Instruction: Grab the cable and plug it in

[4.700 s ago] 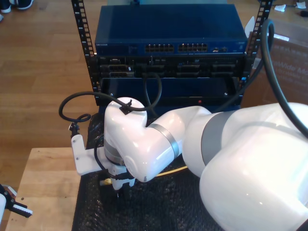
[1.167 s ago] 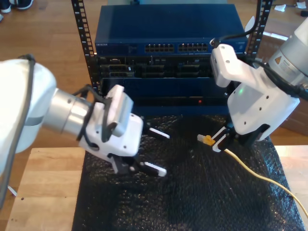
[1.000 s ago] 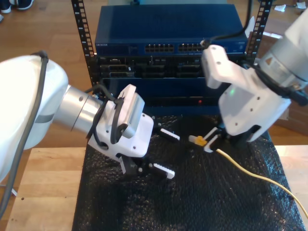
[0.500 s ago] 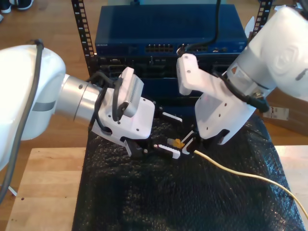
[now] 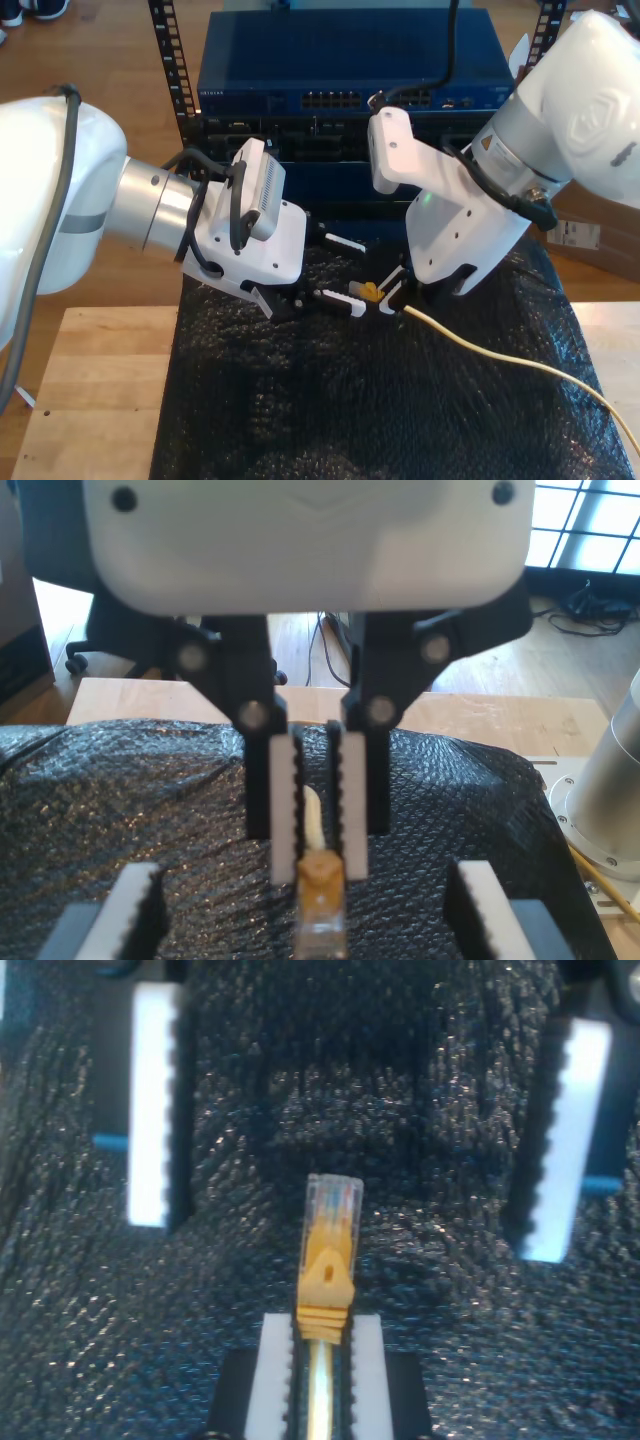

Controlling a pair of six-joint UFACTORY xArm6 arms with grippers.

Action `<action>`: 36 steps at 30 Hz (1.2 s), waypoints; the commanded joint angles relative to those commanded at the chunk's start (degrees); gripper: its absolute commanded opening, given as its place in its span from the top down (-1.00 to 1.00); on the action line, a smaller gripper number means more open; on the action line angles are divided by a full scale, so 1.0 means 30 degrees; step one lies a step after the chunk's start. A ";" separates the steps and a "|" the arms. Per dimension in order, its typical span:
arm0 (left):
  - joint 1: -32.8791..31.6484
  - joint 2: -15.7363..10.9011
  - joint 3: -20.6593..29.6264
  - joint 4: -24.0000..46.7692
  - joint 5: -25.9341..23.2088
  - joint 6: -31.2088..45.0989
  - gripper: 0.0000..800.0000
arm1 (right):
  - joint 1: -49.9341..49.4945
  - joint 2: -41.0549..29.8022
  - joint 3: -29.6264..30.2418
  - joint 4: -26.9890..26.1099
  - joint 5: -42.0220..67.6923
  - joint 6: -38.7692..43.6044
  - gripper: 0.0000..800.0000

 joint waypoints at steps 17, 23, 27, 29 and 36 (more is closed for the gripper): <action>0.0088 0.0147 0.0147 0.0029 -0.0381 -0.0029 0.14 | -0.0088 0.0264 0.0029 0.0000 -0.0205 -0.0029 0.99; 0.0088 0.0147 0.0176 0.0029 -0.0381 -0.0029 0.22 | -0.0117 0.0205 0.0000 0.0000 -0.0205 0.0000 0.99; 0.0088 0.0234 0.0176 0.0029 -0.0381 -0.0029 0.26 | -0.0117 0.0205 -0.0029 0.0000 -0.0176 0.0000 0.99; 0.0088 0.0234 0.0176 0.0029 -0.0410 -0.0029 0.36 | -0.0117 0.0205 0.0000 0.0000 -0.0176 0.0000 0.99; 0.0088 0.0234 0.0264 0.0029 -0.0440 -0.0029 0.76 | -0.0088 0.0234 0.0000 0.0029 -0.0205 0.0000 0.99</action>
